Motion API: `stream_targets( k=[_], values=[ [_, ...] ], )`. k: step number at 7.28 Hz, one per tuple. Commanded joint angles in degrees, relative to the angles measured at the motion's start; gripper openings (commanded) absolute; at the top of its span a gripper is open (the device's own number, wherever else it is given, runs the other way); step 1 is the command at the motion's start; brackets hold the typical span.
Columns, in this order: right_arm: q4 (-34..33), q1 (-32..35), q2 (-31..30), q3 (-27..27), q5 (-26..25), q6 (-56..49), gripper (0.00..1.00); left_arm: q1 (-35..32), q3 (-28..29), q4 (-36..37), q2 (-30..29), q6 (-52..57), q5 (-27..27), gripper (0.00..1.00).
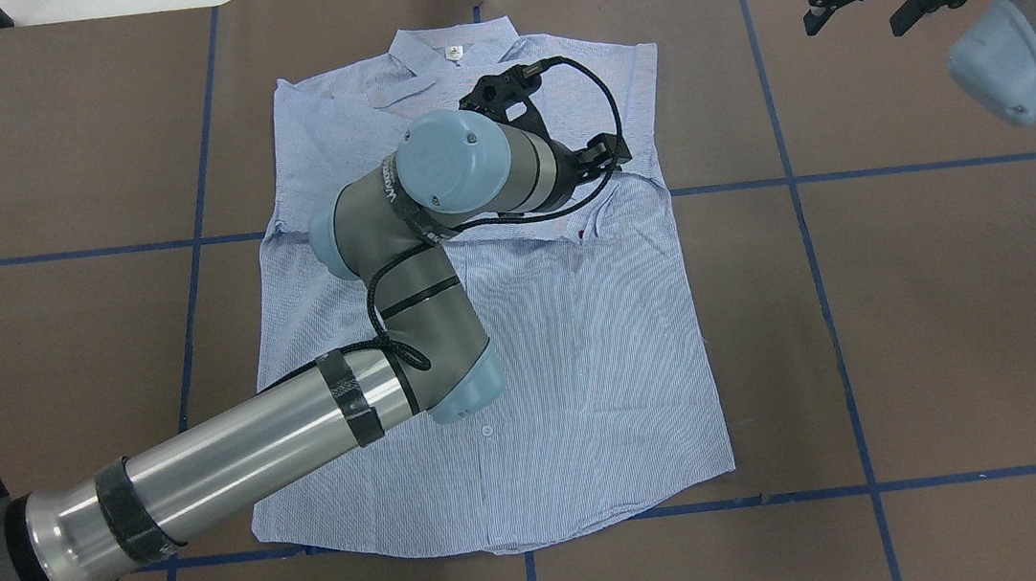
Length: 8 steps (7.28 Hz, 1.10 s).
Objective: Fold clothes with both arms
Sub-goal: 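Carry the sleeve across the shirt with the left gripper and lay it down, then raise the left gripper toward the collar while the right gripper nears the side edge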
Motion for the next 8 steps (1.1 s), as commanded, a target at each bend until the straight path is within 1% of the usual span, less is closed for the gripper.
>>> stream_targets(
  k=[1,2,3,4,6,7,8],
  values=[
    [0.3,-3.1,-5.7,6.6,0.0,0.9,1.0,-1.1,-5.6,6.9,3.4,0.2,-0.4,1.0],
    [0.4,-5.5,-8.8,9.7,-0.2,1.1,1.0,-1.9,-13.2,12.5,7.8,0.5,-0.5,1.0],
    [0.6,-8.5,-9.2,11.6,-1.0,6.2,1.0,-3.6,-18.9,16.5,11.8,3.2,-3.0,1.0],
    [3.1,-12.6,-9.7,13.4,-4.3,11.7,1.0,-5.2,-24.2,18.5,16.0,5.7,-4.4,1.0],
    [11.0,-21.2,-13.2,14.5,-10.3,21.9,1.0,-6.6,-33.4,23.9,23.0,11.1,-4.5,1.0],
    [12.1,-23.7,-15.7,16.9,-11.4,24.2,1.0,-6.8,-35.1,25.0,24.1,11.6,-4.5,1.0],
    [12.2,-26.5,-16.8,18.9,-14.0,26.3,1.0,-7.5,-33.4,24.3,23.9,12.2,-3.8,1.0]
  ],
)
